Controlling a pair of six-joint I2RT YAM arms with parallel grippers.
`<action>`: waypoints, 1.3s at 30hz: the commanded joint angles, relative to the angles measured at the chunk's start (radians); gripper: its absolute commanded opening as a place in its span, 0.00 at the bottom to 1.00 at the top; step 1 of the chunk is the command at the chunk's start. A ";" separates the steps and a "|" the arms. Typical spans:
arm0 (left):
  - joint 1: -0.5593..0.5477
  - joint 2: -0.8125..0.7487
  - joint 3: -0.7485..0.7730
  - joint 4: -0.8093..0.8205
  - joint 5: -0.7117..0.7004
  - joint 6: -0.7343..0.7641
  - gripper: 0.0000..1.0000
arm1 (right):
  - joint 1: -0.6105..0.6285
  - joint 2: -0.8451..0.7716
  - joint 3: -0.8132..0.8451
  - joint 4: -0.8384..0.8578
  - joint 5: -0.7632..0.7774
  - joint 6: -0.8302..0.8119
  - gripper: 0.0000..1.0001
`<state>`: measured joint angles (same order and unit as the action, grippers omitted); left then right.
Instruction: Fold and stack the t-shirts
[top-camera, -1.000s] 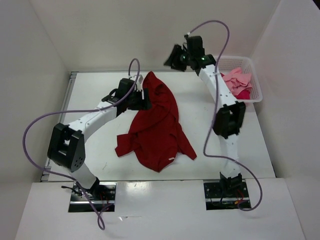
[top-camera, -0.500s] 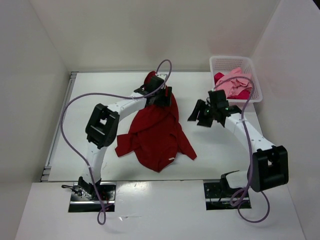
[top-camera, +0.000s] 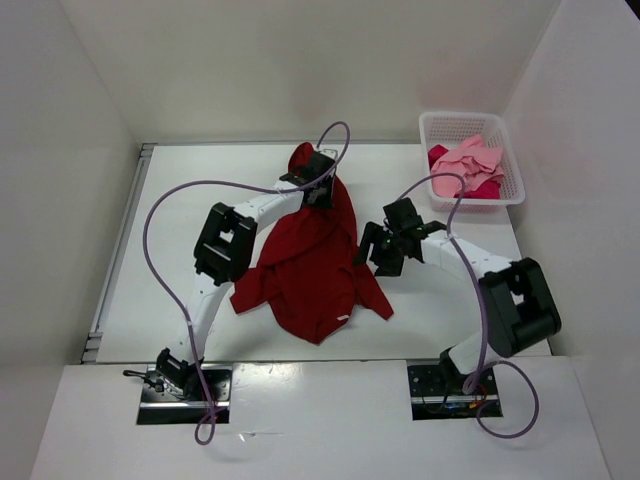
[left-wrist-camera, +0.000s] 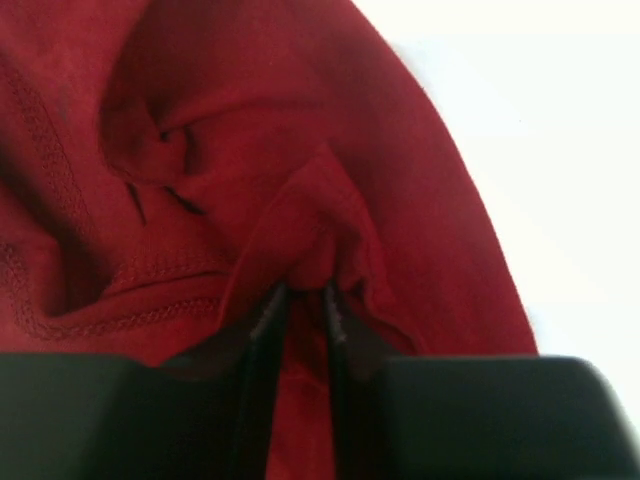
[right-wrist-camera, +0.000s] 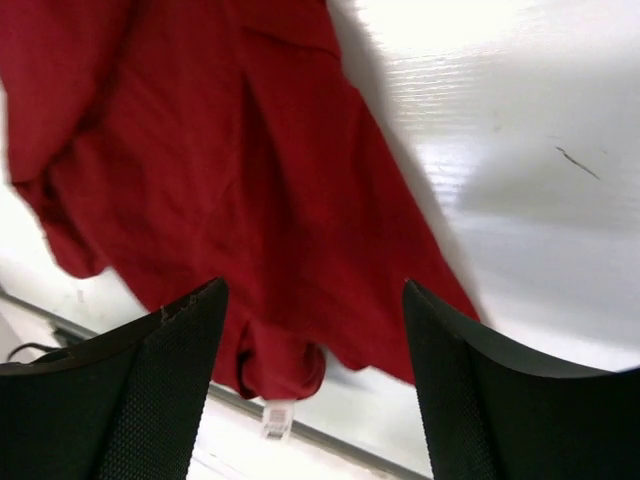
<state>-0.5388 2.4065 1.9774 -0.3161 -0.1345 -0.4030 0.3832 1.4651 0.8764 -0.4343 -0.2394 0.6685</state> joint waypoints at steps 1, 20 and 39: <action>-0.001 0.007 0.047 -0.001 -0.042 0.018 0.25 | 0.042 0.069 0.028 0.074 0.005 -0.001 0.76; 0.400 -0.748 -0.675 0.121 0.061 -0.071 0.02 | 0.027 0.320 0.336 0.092 0.081 -0.006 0.01; 0.747 -0.853 -0.927 0.051 0.004 -0.132 0.17 | -0.076 0.404 0.604 0.038 0.095 -0.145 0.50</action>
<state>0.1913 1.5299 1.0424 -0.2707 -0.1085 -0.5106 0.2863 2.0010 1.6413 -0.4549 -0.1184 0.5259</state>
